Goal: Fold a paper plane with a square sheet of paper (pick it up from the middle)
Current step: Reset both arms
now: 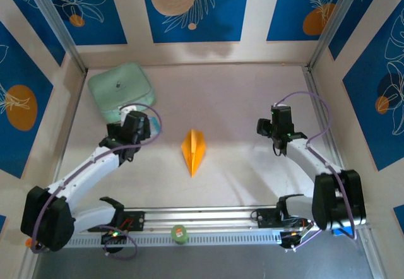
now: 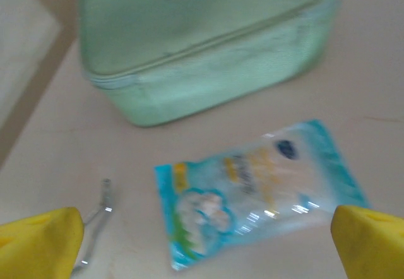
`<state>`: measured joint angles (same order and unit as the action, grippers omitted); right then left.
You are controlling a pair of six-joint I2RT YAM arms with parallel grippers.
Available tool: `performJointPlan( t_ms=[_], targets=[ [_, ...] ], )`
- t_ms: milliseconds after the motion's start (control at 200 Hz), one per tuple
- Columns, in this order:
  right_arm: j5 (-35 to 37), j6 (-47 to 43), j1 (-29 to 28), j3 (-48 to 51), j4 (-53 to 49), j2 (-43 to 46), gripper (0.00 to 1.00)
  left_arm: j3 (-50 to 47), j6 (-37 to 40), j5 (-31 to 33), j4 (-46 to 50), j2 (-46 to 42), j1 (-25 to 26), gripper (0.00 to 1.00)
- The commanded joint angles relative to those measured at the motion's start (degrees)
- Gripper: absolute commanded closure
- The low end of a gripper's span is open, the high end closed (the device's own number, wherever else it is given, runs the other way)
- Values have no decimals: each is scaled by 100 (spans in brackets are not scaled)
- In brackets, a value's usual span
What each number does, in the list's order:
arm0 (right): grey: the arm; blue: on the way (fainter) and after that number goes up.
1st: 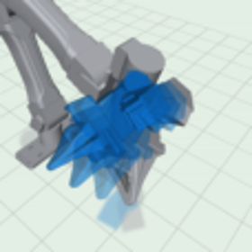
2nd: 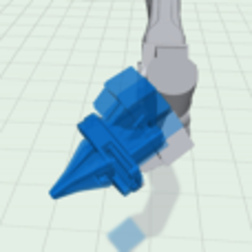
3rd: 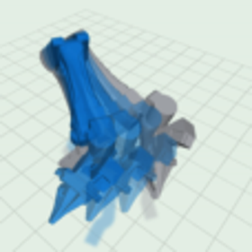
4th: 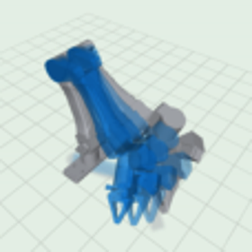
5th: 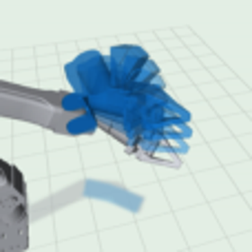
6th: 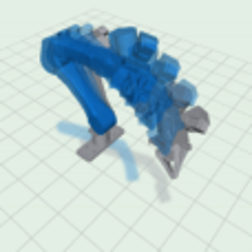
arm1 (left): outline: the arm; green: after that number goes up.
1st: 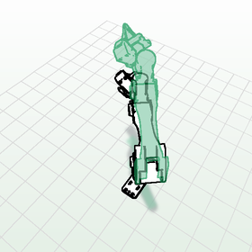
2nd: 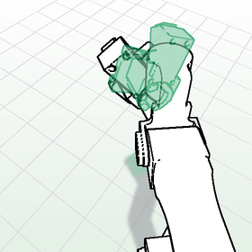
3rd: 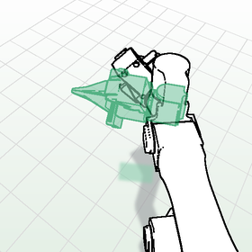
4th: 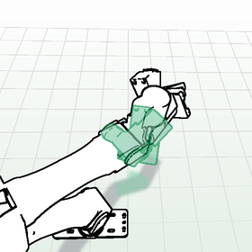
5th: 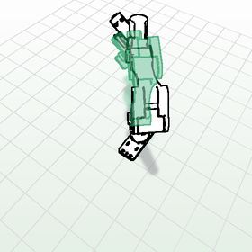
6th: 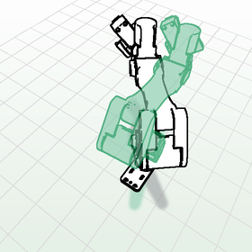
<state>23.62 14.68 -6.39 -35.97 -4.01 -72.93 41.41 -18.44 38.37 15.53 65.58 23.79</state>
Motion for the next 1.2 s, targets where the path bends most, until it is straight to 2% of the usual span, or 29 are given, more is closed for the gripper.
performJointPlan(
  t_ms=[0,170,350,415,485,490,510,525,620,670,820,875,975,1195],
  targets=[
    [-238,-492,299,247,1651,-268,32,-286,1153,-273,-1270,328,-554,0],
    [-1226,-673,538,1108,4012,-557,32,-801,1950,-1187,-2773,759,-1097,0],
    [-1966,-950,590,1541,5890,-1536,33,-1336,2151,-1700,-4612,1339,-1355,0],
    [-2023,-1087,543,1245,4979,-1358,33,-1545,2123,-1842,-5467,1630,-1458,0],
    [-1480,-863,530,1280,5271,-1481,32,-1688,2117,-1995,-6037,1910,-1566,0],
    [-1438,-844,532,1270,5226,-1471,31,-1692,2108,-2024,-6045,1925,-1573,0],
    [-1434,-811,564,1243,5073,-1422,4,-1716,2099,-2133,-6110,1979,-1603,0],
    [-1470,-801,583,1258,5065,-1408,0,-1746,2106,-2212,-6196,2029,-1624,0],
    [-1233,-813,500,1282,5156,-1426,1,-1995,1967,-2721,-6768,2277,-1850,0],
    [-1219,-817,493,1295,5235,-1448,1,-2191,1976,-2758,-7469,2482,-1902,0],
    [-1226,-817,502,1294,5215,-1439,1,-2128,1844,-2659,-7142,2402,-1966,3],
    [-1268,-809,509,1286,5184,-1428,1,-2128,1861,-2642,-7234,2431,-1962,0],
    [-1274,-809,516,1287,5191,-1435,1,-1985,2049,-3155,-6903,2414,-1950,0],
    [-1272,-809,516,1290,5186,-1435,1,-2058,2028,-3117,-7051,2407,-1953,0]
  ],
)
